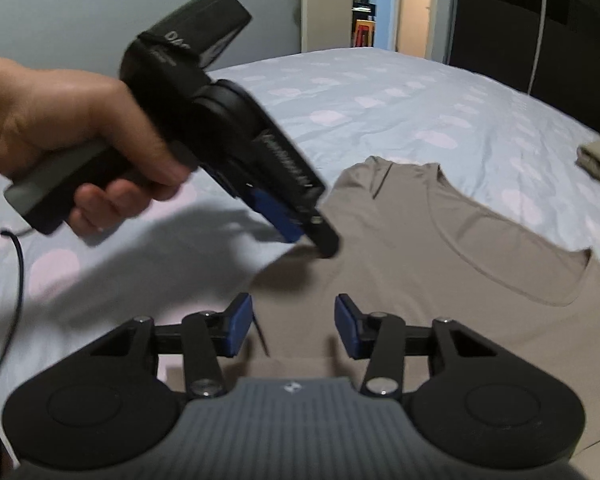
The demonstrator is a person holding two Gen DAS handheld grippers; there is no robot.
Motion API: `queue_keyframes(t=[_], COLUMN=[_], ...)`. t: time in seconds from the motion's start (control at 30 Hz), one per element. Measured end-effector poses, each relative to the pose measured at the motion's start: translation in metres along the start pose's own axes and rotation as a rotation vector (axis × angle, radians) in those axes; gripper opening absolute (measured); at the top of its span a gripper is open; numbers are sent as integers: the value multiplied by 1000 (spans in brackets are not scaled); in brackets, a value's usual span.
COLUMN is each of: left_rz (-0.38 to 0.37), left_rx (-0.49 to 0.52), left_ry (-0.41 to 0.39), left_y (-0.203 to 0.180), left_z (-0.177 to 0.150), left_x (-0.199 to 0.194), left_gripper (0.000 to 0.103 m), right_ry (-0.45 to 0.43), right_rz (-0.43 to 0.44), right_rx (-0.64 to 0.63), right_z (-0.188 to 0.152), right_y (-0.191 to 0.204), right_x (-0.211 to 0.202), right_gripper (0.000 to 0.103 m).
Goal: Fold clothes
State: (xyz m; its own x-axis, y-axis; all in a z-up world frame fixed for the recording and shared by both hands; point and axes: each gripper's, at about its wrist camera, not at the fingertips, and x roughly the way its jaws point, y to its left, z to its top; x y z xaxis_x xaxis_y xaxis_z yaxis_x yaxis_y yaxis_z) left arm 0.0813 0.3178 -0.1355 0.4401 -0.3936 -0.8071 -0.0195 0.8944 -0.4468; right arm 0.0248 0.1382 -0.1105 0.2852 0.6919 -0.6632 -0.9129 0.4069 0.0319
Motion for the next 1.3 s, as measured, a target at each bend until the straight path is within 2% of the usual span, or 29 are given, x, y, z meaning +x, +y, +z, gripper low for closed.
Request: queue_keyframes(t=[0.03, 0.1, 0.13, 0.23, 0.4, 0.6, 0.7, 0.77, 0.83, 1.0, 1.1, 1.17, 1.2, 1.3], left_rz=[-4, -19, -34, -81, -15, -12, -30, -22, -4, -19, -16, -66, -73, -26], left_rx=[-13, -41, -56, -115, -90, -140, -156, -154, -153, -128, 3, 76, 108, 197], left_ry=[-1, -18, -27, -51, -58, -31, -47, -52, -83, -164, -195, -200, -186, -122], left_y=[2, 6, 10, 22, 19, 31, 34, 35, 37, 36, 13, -3, -11, -27], left_z=[2, 2, 1, -3, -7, -7, -2, 4, 11, 30, 40, 39, 37, 27], left_x=[2, 0, -1, -3, -9, -13, -20, -23, -26, -26, -22, -18, -14, 5], left_gripper=[40, 25, 7, 3, 2, 3, 7, 19, 22, 22, 22, 21, 21, 21], right_ry=[8, 19, 24, 45, 60, 66, 62, 61, 60, 43, 33, 20, 15, -5], right_rz=[9, 13, 8, 27, 64, 75, 86, 92, 94, 91, 80, 54, 39, -36], right_rx=[22, 57, 63, 67, 40, 11, 19, 27, 32, 47, 57, 61, 62, 59], right_z=[0, -1, 0, -1, 2, 6, 7, 9, 8, 1, 0, -3, -5, -13], right_y=[0, -1, 0, 3, 12, 14, 11, 7, 6, 2, 0, -5, -8, -19], right_x=[4, 12, 16, 27, 36, 40, 37, 39, 37, 18, 8, -1, -5, -15], right_gripper=[49, 49, 49, 49, 49, 51, 50, 50, 50, 50, 50, 50, 50, 50])
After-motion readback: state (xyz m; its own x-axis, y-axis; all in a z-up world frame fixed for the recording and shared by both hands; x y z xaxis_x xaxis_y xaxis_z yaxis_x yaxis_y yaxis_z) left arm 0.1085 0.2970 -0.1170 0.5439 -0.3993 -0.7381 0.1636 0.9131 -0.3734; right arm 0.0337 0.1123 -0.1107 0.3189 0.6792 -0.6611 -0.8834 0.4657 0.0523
